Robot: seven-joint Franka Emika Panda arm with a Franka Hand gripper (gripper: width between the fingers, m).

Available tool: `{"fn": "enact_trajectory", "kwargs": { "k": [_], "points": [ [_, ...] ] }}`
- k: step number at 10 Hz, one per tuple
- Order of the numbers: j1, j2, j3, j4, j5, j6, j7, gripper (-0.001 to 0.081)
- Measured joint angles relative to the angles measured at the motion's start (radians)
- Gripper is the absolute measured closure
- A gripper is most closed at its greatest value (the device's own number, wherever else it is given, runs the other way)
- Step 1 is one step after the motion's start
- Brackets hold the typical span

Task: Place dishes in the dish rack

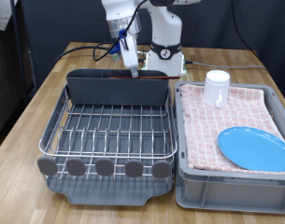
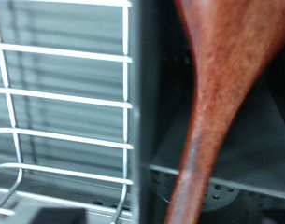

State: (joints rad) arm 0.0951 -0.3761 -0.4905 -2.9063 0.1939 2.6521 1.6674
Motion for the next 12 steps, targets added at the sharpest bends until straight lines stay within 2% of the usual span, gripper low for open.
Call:
{"fn": "enact_trajectory", "kwargs": {
  "k": [2, 3, 4, 5, 6, 7, 10, 12],
  "points": [
    [-0.027, -0.003, 0.045, 0.016, -0.041, -0.002, 0.032, 0.0242],
    [-0.063, -0.010, 0.098, 0.024, -0.098, -0.005, 0.086, 0.0242],
    [-0.114, -0.027, 0.174, 0.031, -0.178, -0.014, 0.168, 0.0088],
    [-0.176, -0.053, 0.269, 0.040, -0.285, -0.034, 0.274, 0.0088],
    [-0.230, -0.084, 0.366, 0.050, -0.382, -0.068, 0.378, 0.0022],
    [-0.250, -0.115, 0.432, 0.058, -0.420, -0.094, 0.440, 0.0007],
    [-0.212, -0.203, 0.508, 0.092, -0.409, -0.195, 0.462, 0.0004],
    [-0.148, -0.255, 0.518, 0.114, -0.364, -0.257, 0.459, 0.0004]
  ]
}}
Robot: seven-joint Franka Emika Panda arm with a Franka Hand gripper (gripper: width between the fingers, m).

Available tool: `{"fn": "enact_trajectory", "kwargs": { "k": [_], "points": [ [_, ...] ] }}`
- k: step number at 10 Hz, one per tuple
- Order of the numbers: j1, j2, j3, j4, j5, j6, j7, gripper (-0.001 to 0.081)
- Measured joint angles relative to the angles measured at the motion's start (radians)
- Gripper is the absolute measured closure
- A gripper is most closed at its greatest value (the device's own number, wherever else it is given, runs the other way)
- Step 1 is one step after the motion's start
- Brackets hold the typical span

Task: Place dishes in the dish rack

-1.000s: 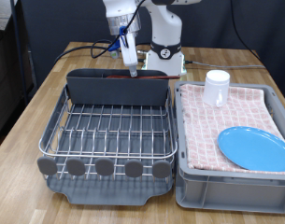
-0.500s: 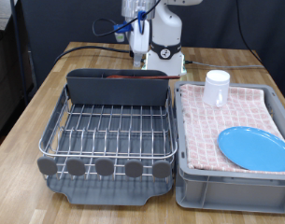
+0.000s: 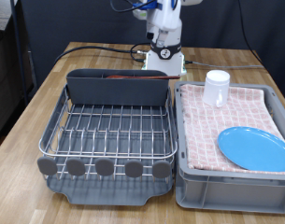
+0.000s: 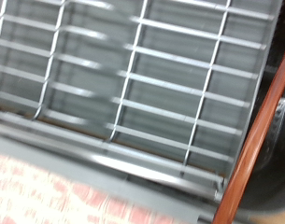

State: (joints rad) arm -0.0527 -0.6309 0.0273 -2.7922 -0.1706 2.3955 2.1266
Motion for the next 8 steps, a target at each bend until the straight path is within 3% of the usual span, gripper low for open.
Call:
{"fn": "enact_trajectory", "kwargs": {
  "k": [4, 6, 8],
  "points": [
    [0.156, -0.040, -0.013, 0.062, 0.096, -0.113, -0.097, 0.0004],
    [0.151, -0.033, -0.017, 0.065, 0.091, -0.102, -0.111, 0.0004],
    [0.195, 0.014, -0.078, 0.105, 0.114, -0.072, -0.282, 0.0004]
  ]
}}
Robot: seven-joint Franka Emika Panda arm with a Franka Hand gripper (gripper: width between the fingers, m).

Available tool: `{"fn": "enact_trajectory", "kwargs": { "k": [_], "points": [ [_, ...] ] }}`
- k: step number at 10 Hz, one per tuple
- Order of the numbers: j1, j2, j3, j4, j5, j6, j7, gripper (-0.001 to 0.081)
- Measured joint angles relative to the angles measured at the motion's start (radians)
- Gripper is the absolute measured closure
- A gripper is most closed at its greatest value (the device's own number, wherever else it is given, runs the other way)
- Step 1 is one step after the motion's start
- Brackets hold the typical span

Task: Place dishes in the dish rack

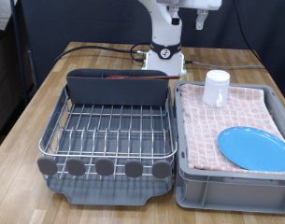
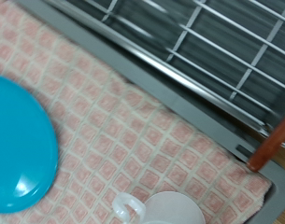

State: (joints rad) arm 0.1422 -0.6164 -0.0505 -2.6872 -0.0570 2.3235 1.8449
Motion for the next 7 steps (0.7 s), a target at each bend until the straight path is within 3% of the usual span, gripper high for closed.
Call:
{"fn": "enact_trajectory", "kwargs": {
  "k": [3, 7],
  "points": [
    [0.104, 0.130, -0.087, 0.115, 0.057, -0.012, -0.265, 0.0004],
    [0.152, 0.300, -0.069, 0.258, 0.058, -0.033, -0.294, 0.0004]
  ]
}}
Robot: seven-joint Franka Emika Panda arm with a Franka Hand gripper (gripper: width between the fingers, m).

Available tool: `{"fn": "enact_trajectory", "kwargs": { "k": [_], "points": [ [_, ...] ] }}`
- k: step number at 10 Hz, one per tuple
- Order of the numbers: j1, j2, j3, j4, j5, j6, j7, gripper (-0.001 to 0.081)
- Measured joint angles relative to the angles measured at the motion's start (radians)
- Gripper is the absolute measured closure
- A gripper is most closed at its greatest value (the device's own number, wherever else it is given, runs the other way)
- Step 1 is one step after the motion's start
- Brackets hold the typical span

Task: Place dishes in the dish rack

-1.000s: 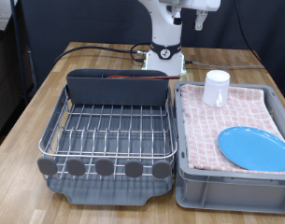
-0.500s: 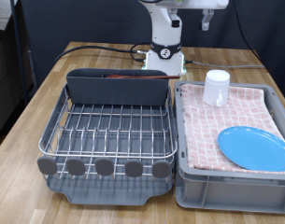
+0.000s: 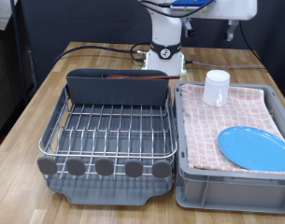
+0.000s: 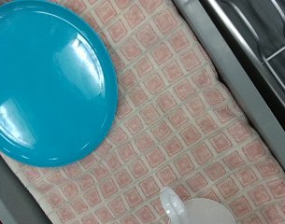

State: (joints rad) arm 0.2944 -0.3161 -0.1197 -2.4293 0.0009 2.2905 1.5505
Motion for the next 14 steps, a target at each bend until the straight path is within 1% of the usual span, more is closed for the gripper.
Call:
{"fn": "enact_trajectory", "kwargs": {
  "k": [3, 4, 7, 10, 12, 14],
  "points": [
    [0.000, 0.002, 0.002, 0.000, -0.004, -0.002, -0.002, 0.0004],
    [0.003, 0.009, 0.004, 0.000, -0.003, 0.010, -0.013, 0.0004],
    [0.028, 0.059, 0.013, -0.003, 0.004, 0.098, -0.021, 0.0004],
    [0.054, 0.113, 0.018, -0.013, 0.033, 0.188, -0.028, 0.0004],
    [0.067, 0.147, 0.018, -0.014, 0.075, 0.240, -0.060, 0.0004],
    [0.073, 0.184, 0.018, -0.015, 0.135, 0.306, -0.120, 0.0004]
  ]
}}
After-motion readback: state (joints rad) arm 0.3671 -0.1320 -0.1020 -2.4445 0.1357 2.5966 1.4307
